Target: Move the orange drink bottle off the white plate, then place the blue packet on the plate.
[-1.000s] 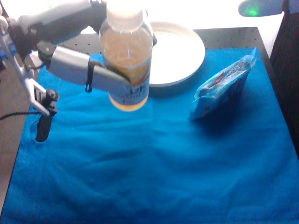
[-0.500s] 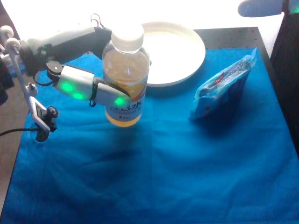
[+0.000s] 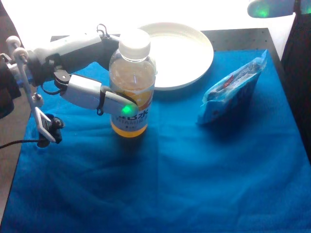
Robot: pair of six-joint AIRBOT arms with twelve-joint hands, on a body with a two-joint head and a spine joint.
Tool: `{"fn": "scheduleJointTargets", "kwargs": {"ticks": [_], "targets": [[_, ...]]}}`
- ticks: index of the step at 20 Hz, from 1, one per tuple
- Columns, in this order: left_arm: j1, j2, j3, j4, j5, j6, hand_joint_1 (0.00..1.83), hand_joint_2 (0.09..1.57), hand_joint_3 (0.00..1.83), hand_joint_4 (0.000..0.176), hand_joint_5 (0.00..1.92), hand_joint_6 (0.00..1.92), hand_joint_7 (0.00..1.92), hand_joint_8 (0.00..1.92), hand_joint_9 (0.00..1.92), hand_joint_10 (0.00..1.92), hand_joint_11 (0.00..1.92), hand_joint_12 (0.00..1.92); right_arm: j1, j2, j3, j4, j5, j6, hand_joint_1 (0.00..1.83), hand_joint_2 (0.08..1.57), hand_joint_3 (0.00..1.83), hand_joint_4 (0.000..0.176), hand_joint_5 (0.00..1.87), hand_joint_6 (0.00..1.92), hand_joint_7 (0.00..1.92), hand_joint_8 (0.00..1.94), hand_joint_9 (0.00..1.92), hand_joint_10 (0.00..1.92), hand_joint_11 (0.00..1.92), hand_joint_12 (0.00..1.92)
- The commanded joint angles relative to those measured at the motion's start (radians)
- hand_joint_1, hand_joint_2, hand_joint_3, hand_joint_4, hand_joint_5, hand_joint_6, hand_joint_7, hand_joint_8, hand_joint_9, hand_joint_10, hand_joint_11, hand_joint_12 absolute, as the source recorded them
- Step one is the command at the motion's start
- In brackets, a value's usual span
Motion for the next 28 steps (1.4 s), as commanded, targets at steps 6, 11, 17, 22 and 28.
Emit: {"fn": "scheduleJointTargets", "kwargs": {"ticks": [6,11,17,22,28], "targets": [[0.012,0.002,-0.005,-0.061,-0.114,-0.016,0.94,1.08,0.00,0.014,0.74,0.52,0.94,0.12,0.80,0.00,0.04,1.00,0.019,0.009,-0.002,0.052,0.091,0.005,0.63,0.79,0.00,0.108,0.21,0.00,0.21,0.00,0.20,0.00,0.00,0.48],[0.032,0.032,-0.029,-0.061,-0.119,-0.016,0.84,1.03,0.00,0.000,0.42,0.00,0.44,0.00,0.40,0.00,0.19,0.42,0.019,0.021,-0.005,0.036,0.089,0.005,0.66,0.79,0.00,0.088,0.21,0.00,0.23,0.01,0.20,0.00,0.00,0.44],[0.051,0.087,-0.048,-0.071,-0.099,-0.004,0.62,0.85,0.00,0.086,0.00,0.00,0.00,0.00,0.00,0.00,0.00,0.00,0.020,0.044,-0.029,-0.087,-0.001,0.024,0.67,0.74,0.00,0.105,0.21,0.00,0.23,0.00,0.19,0.00,0.00,0.36],[0.066,0.118,-0.054,-0.127,-0.102,0.034,0.69,0.82,0.00,0.153,0.00,0.00,0.00,0.00,0.00,0.00,0.00,0.00,0.020,0.028,0.022,-0.311,-0.082,0.190,0.74,0.72,0.00,0.060,0.21,0.00,0.24,0.00,0.21,0.01,0.05,0.29],[0.072,0.135,-0.055,-0.175,-0.105,0.068,0.60,0.80,0.00,0.176,0.00,0.00,0.00,0.00,0.00,0.00,0.00,0.00,0.020,-0.006,0.039,-0.530,-0.151,0.308,0.61,0.63,0.00,0.090,0.26,0.00,0.30,0.00,0.21,0.01,0.00,0.46]]}}
